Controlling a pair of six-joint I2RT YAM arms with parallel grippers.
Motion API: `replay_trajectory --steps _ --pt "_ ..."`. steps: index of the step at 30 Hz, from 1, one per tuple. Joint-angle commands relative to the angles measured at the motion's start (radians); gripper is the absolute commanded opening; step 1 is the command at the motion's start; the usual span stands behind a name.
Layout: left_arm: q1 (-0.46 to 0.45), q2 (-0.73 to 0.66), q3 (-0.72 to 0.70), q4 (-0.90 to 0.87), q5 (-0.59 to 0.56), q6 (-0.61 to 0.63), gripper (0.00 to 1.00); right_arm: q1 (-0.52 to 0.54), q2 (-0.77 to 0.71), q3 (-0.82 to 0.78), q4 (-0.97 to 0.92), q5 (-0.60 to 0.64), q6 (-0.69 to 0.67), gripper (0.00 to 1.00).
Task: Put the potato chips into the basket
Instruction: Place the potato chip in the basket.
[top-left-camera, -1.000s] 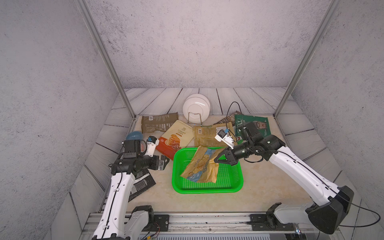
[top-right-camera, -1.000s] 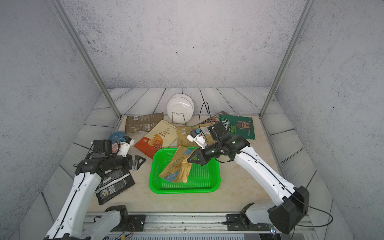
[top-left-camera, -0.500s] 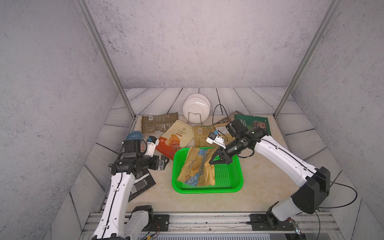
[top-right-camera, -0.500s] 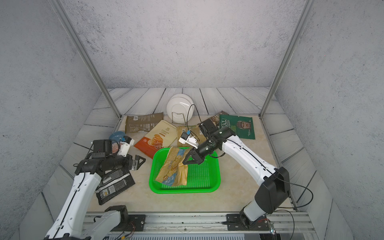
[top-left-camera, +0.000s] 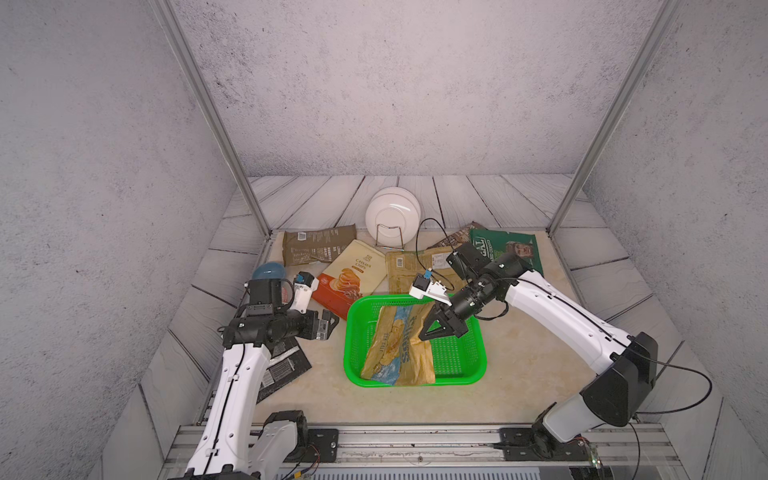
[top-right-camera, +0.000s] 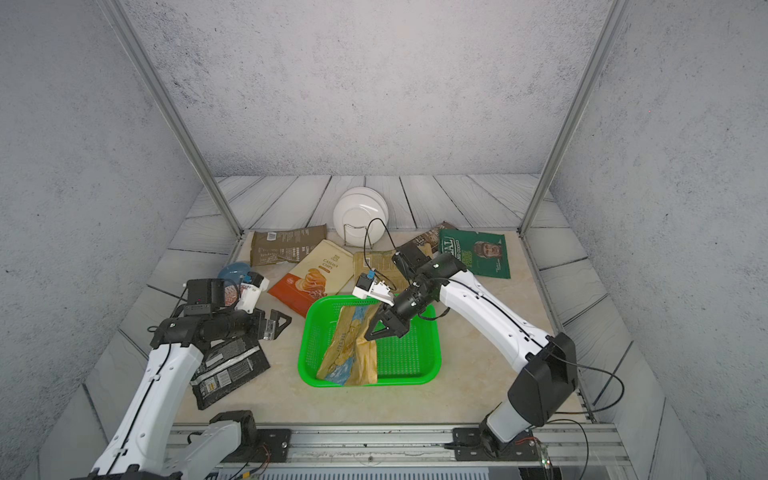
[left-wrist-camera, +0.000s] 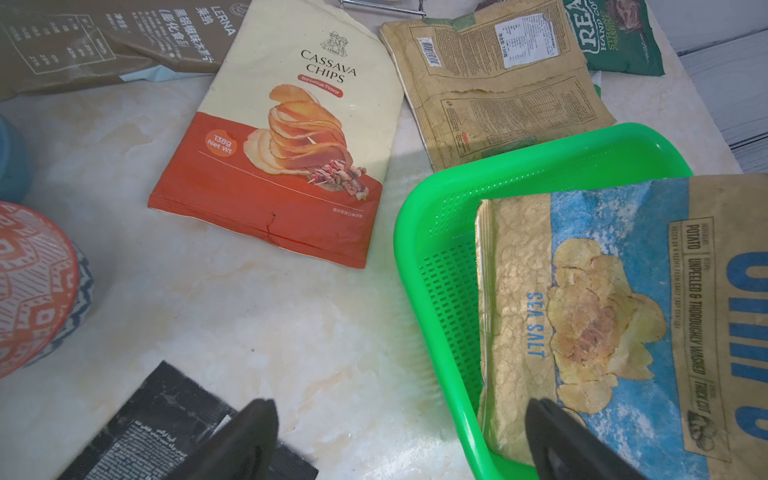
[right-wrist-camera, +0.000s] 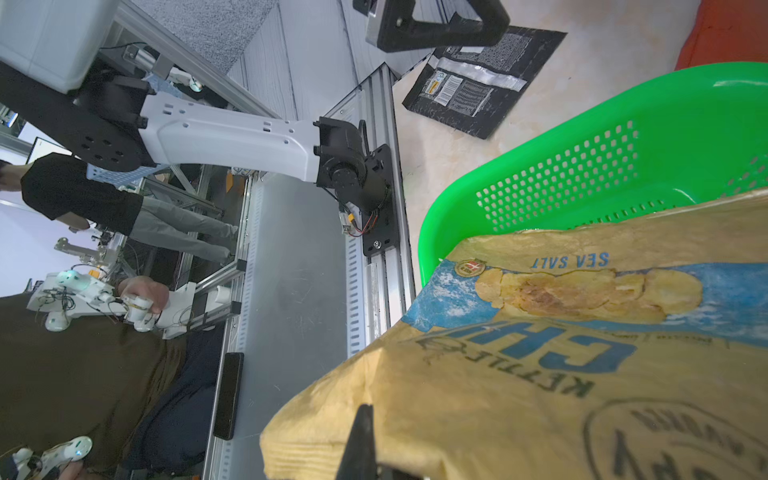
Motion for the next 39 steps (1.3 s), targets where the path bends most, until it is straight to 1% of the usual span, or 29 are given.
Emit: replay_trajectory --steps 1,6,8,10,11,12,13,14,16,18,20,21,22,24,25,27,28,29,32,33,34,37,39 --pt "-0.007 0.006 -0.006 0.008 0.003 0.015 1.00 0.006 0.085 0.051 -0.026 -0.069 -0.072 0.00" --pt "-0.007 0.008 -0.004 0.007 0.000 0.014 1.00 0.006 0.166 0.118 -0.052 -0.095 -0.119 0.00" --pt "-0.007 0.009 -0.004 0.007 0.001 0.014 1.00 0.007 0.177 0.132 -0.044 -0.073 -0.112 0.00" --pt "-0.007 0.008 -0.005 0.007 0.000 0.014 1.00 0.007 0.181 0.140 -0.034 -0.012 -0.083 0.00" --pt "-0.008 0.008 -0.004 0.006 0.001 0.014 1.00 0.007 0.185 0.145 -0.039 0.033 -0.071 0.02" --pt "-0.008 0.007 -0.004 0.007 -0.001 0.015 1.00 0.005 0.185 0.138 -0.031 0.061 -0.059 0.09" --pt "-0.008 0.007 -0.005 0.006 -0.001 0.015 1.00 0.004 0.179 0.122 -0.010 0.094 -0.033 0.21" --pt "-0.008 0.007 -0.004 0.007 0.001 0.014 1.00 0.003 0.168 0.101 0.020 0.142 0.002 0.30" --pt "-0.008 0.005 -0.005 0.005 0.001 0.015 1.00 0.002 0.143 0.055 0.073 0.226 0.060 0.41" --pt "-0.009 0.004 -0.004 0.005 0.001 0.015 1.00 0.000 0.106 0.011 0.130 0.330 0.128 0.44" --pt "-0.008 0.003 -0.004 0.005 0.004 0.015 1.00 -0.002 0.064 -0.040 0.190 0.441 0.204 0.53" --pt "-0.008 0.003 -0.005 0.005 0.003 0.015 1.00 -0.003 0.048 -0.053 0.206 0.481 0.232 0.54" --pt "-0.009 0.004 -0.005 0.005 0.002 0.016 1.00 -0.002 0.031 -0.065 0.220 0.527 0.269 0.57" --pt "-0.009 0.005 -0.004 0.005 0.003 0.015 1.00 -0.003 0.002 -0.077 0.234 0.614 0.345 0.61" --pt "-0.010 0.005 -0.004 0.005 0.002 0.016 1.00 -0.002 -0.014 -0.085 0.239 0.665 0.390 0.62" --pt "-0.010 0.003 -0.004 0.005 0.000 0.015 1.00 -0.002 -0.042 -0.096 0.228 0.756 0.475 0.67" --pt "-0.011 0.004 -0.004 0.005 -0.001 0.015 1.00 -0.003 -0.058 -0.103 0.221 0.808 0.526 0.67" --pt "-0.010 0.003 -0.004 0.006 0.001 0.014 1.00 -0.003 -0.075 -0.111 0.216 0.856 0.588 0.70" --pt "-0.011 0.005 -0.004 0.007 0.000 0.014 1.00 -0.003 -0.117 -0.120 0.166 0.950 0.748 0.70" --pt "-0.012 0.005 -0.004 0.007 -0.001 0.015 1.00 -0.003 -0.141 -0.137 0.171 0.966 0.804 0.70" --pt "-0.013 0.006 -0.005 0.007 -0.003 0.014 1.00 -0.002 -0.175 -0.172 0.196 0.952 0.859 0.71" --pt "-0.014 0.004 -0.004 0.008 -0.004 0.015 1.00 -0.002 -0.272 -0.293 0.314 0.837 0.990 0.71" --pt "-0.015 0.003 -0.007 0.008 -0.005 0.015 1.00 -0.002 -0.319 -0.344 0.337 0.840 1.070 0.73"
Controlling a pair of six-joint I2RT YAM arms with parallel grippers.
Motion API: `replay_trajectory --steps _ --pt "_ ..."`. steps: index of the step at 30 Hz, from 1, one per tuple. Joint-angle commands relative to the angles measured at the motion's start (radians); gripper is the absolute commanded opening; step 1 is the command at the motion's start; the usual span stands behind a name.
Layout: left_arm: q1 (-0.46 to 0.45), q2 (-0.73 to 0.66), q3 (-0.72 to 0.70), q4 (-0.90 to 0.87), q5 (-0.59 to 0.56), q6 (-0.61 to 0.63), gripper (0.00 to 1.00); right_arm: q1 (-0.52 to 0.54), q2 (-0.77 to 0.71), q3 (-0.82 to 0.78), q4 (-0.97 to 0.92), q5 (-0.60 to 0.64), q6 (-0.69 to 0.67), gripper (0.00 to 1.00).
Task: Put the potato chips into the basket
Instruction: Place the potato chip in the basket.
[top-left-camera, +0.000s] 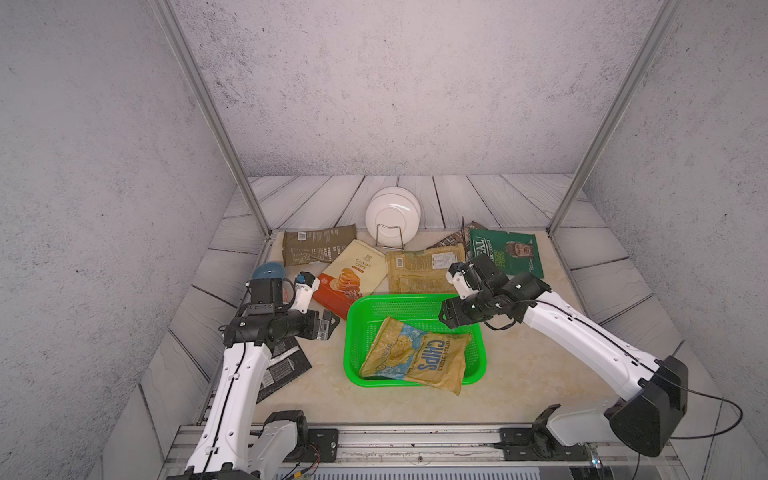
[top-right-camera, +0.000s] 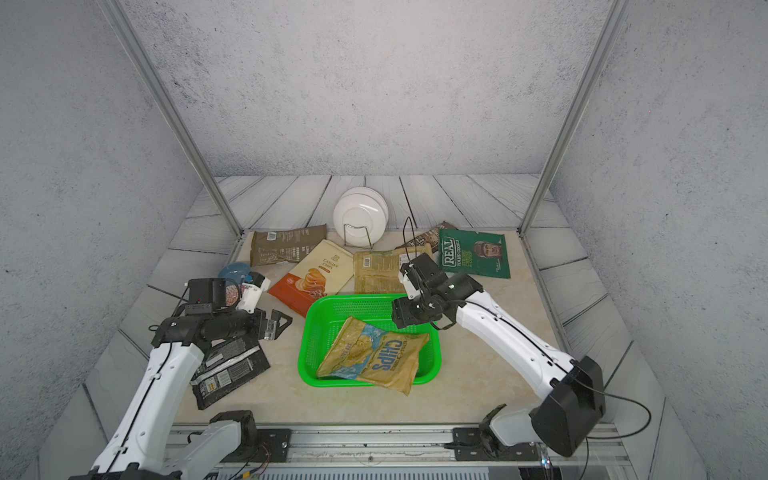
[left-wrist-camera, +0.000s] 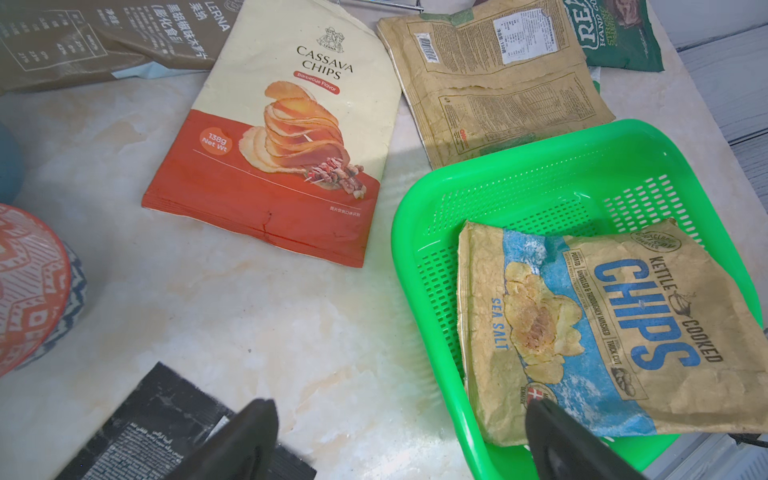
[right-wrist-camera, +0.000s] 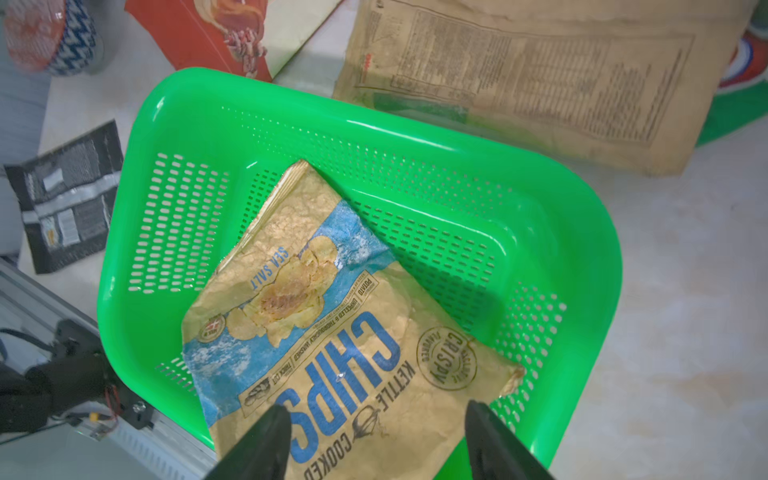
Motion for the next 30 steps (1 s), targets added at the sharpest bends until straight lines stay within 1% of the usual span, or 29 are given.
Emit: replay_trajectory --steps 1,3,5,9,14,17,20,24,30 --pt "-0.009 -0.003 -0.006 0.009 -0.006 0.012 1.00 0.001 -0.093 -0.057 0.045 0.018 0.232 0.73" --pt "-0.009 -0.003 -0.006 0.011 -0.009 0.012 1.00 0.004 -0.129 -0.078 0.009 0.042 0.284 0.70" --pt "-0.010 -0.003 -0.006 0.012 -0.010 0.013 1.00 0.004 -0.170 -0.115 -0.008 0.038 0.345 0.68" --pt "-0.017 0.001 -0.008 0.014 -0.012 0.012 1.00 0.008 -0.241 -0.217 0.042 -0.006 0.459 0.66" --pt "-0.026 -0.003 -0.009 0.016 -0.018 0.012 1.00 0.026 -0.273 -0.295 0.060 0.021 0.572 0.66" --pt "-0.027 -0.005 -0.010 0.018 -0.025 0.010 1.00 0.044 -0.273 -0.340 0.116 0.017 0.612 0.66" --pt "-0.028 -0.006 -0.009 0.018 -0.027 0.010 1.00 0.066 -0.239 -0.354 0.158 0.021 0.626 0.66" --pt "-0.028 -0.010 -0.010 0.020 -0.032 0.010 1.00 0.081 -0.180 -0.347 0.150 0.048 0.638 0.66" --pt "-0.027 -0.019 -0.011 0.023 -0.038 0.009 1.00 0.083 -0.169 -0.375 0.167 0.090 0.657 0.67"
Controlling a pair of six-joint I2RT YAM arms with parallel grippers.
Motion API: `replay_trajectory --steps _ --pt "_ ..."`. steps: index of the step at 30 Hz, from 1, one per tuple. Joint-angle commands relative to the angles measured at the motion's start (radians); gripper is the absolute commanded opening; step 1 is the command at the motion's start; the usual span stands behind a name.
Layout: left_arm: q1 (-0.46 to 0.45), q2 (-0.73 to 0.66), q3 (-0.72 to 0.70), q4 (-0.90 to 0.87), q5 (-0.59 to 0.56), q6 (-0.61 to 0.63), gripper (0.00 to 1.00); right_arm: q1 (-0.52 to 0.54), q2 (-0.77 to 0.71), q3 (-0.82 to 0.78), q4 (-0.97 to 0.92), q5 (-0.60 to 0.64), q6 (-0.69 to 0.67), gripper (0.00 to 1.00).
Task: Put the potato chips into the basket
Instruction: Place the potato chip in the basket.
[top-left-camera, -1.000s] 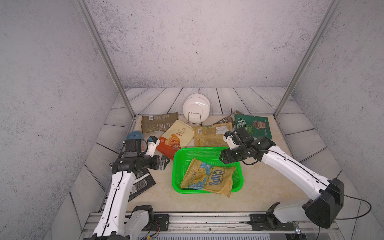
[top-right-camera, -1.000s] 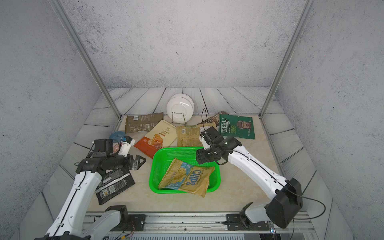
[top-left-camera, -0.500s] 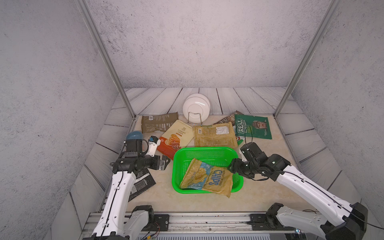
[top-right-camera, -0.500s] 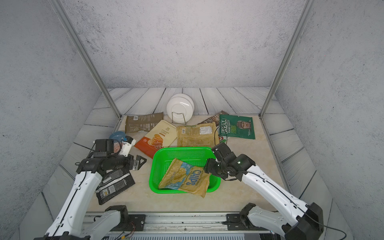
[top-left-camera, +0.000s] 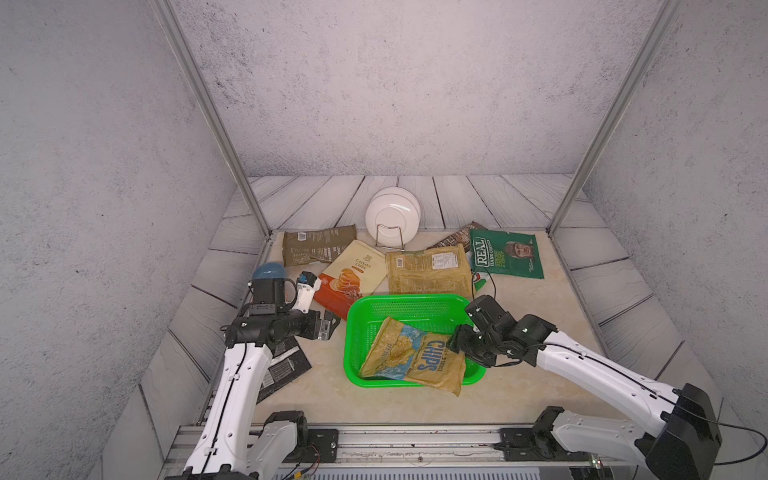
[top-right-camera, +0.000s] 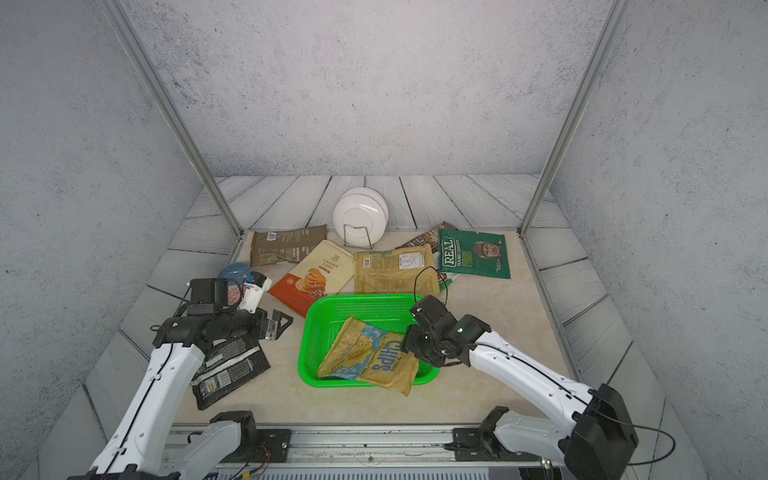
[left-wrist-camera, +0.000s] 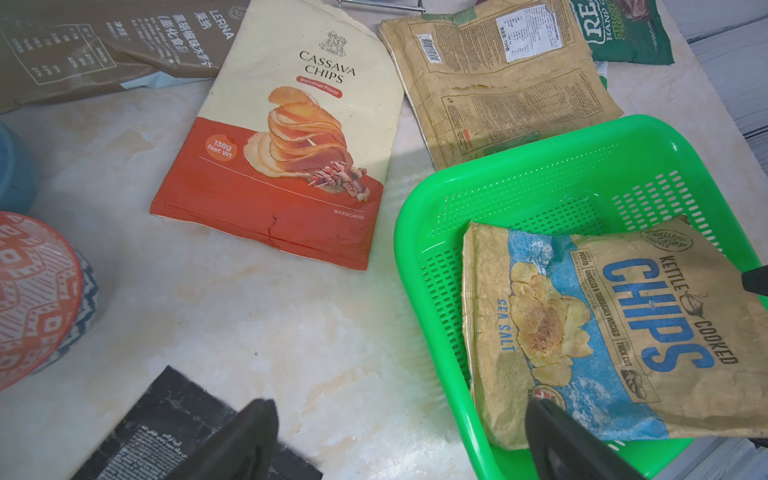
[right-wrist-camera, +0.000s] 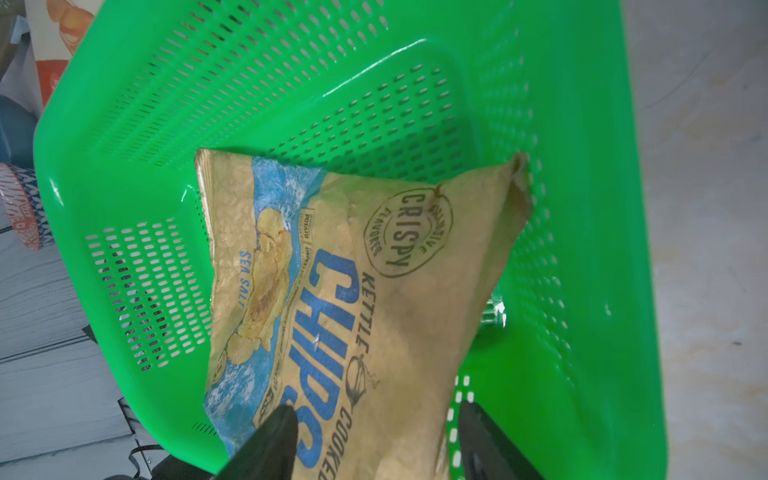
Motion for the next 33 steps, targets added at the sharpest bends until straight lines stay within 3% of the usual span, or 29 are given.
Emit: replay_trajectory --steps 1,8,12,15,18,23,27,33 --pt "-0.005 -0.018 -0.011 0.006 -0.007 0.010 1.00 0.003 0.010 -0.010 0.003 0.051 0.025 0.67" --pt "-0.004 -0.013 -0.011 0.007 -0.005 0.009 1.00 0.003 0.046 -0.043 0.043 0.057 0.047 0.66" --pt "-0.005 -0.013 -0.011 0.007 -0.006 0.009 1.00 0.004 0.066 -0.040 0.094 0.047 0.012 0.53" --pt "-0.005 -0.013 -0.012 0.008 -0.007 0.009 1.00 0.003 0.076 0.006 0.081 0.068 -0.054 0.33" --pt "-0.004 -0.013 -0.012 0.007 -0.010 0.009 1.00 0.003 0.094 0.063 0.056 0.079 -0.135 0.21" --pt "-0.004 -0.011 -0.011 0.008 -0.010 0.008 1.00 0.004 0.131 0.126 0.075 0.041 -0.276 0.07" --pt "-0.004 -0.010 -0.012 0.008 -0.012 0.008 1.00 0.003 0.159 0.176 0.098 -0.030 -0.395 0.00" --pt "-0.004 -0.007 -0.011 0.009 -0.012 0.007 1.00 0.004 0.136 0.211 0.128 -0.095 -0.539 0.00"
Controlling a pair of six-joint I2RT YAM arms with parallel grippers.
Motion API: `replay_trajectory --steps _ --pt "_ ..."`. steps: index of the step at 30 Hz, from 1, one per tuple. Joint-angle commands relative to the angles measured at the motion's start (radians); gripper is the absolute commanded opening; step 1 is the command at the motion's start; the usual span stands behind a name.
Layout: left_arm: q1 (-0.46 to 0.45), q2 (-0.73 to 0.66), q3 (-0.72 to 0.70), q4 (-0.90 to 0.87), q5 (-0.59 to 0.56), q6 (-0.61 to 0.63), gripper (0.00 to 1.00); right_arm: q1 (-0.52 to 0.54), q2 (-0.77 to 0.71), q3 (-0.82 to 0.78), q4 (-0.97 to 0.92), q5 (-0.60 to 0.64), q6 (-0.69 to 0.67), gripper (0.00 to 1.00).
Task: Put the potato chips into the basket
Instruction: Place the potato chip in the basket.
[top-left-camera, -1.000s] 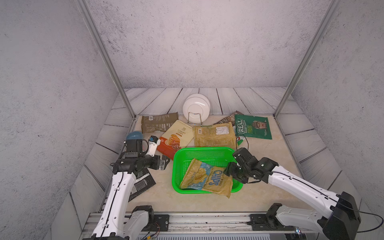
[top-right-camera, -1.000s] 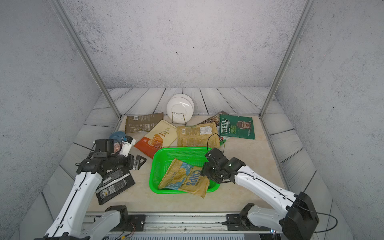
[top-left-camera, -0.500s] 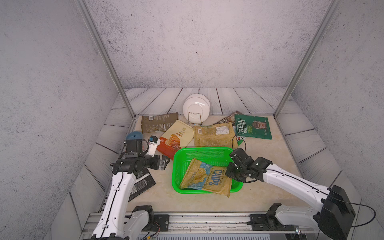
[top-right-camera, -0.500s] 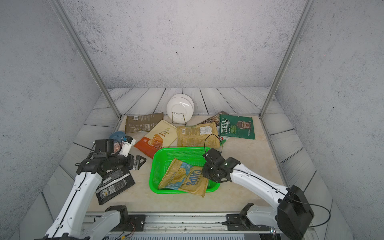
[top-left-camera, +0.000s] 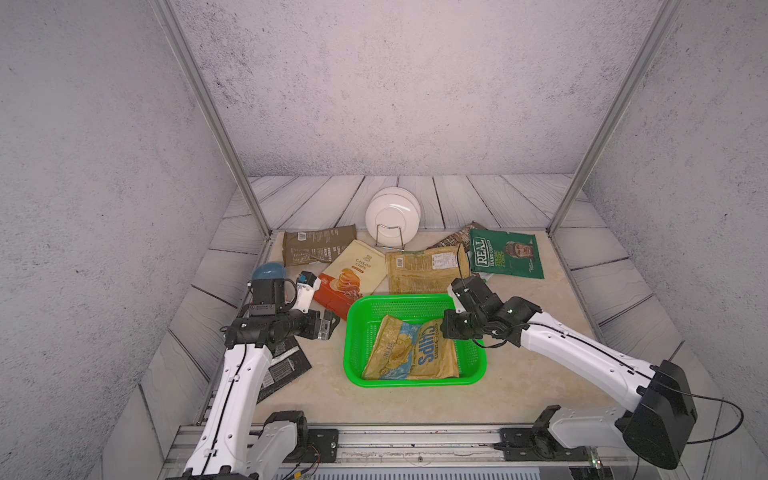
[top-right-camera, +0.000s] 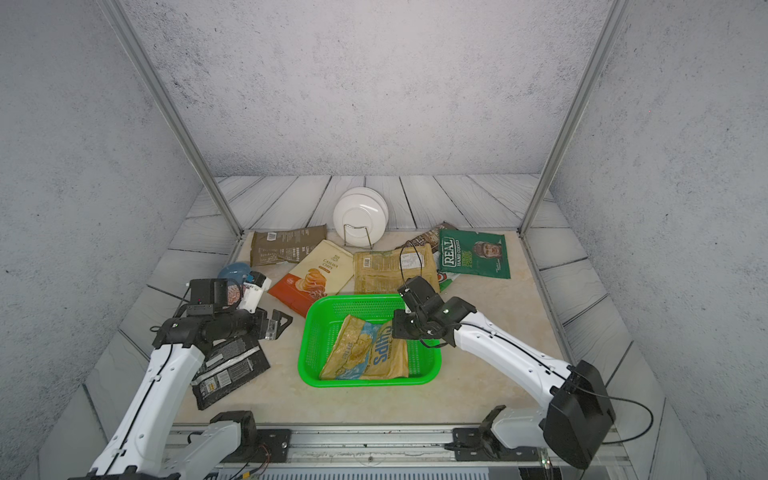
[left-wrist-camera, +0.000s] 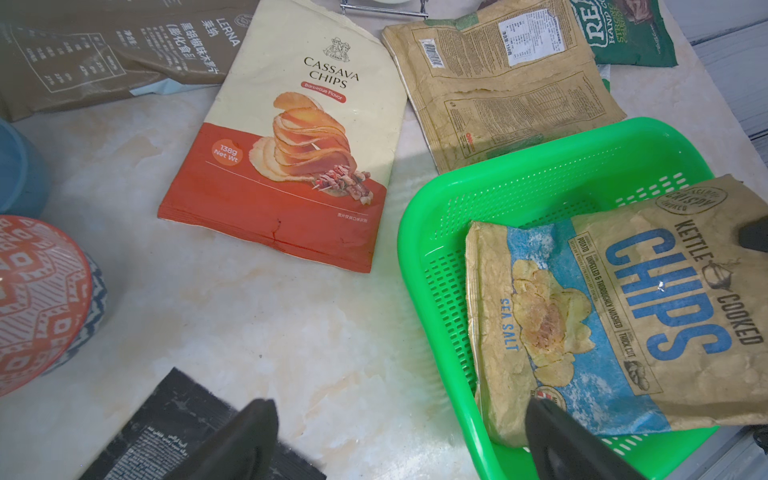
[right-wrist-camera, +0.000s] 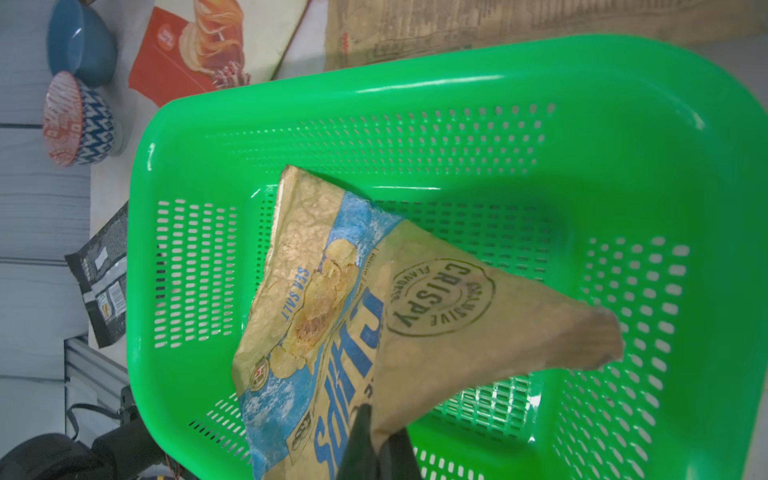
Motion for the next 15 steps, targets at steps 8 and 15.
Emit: replay_trajectory --steps 8,15 --pt "-0.006 0.000 -0.006 0.001 -0.006 0.008 1.00 0.004 -0.047 -0.002 0.271 -0.276 -0.239 0.00" --pt "-0.008 -0.002 -0.007 0.000 -0.008 0.007 1.00 0.004 -0.034 0.004 0.375 -0.374 -0.277 0.00"
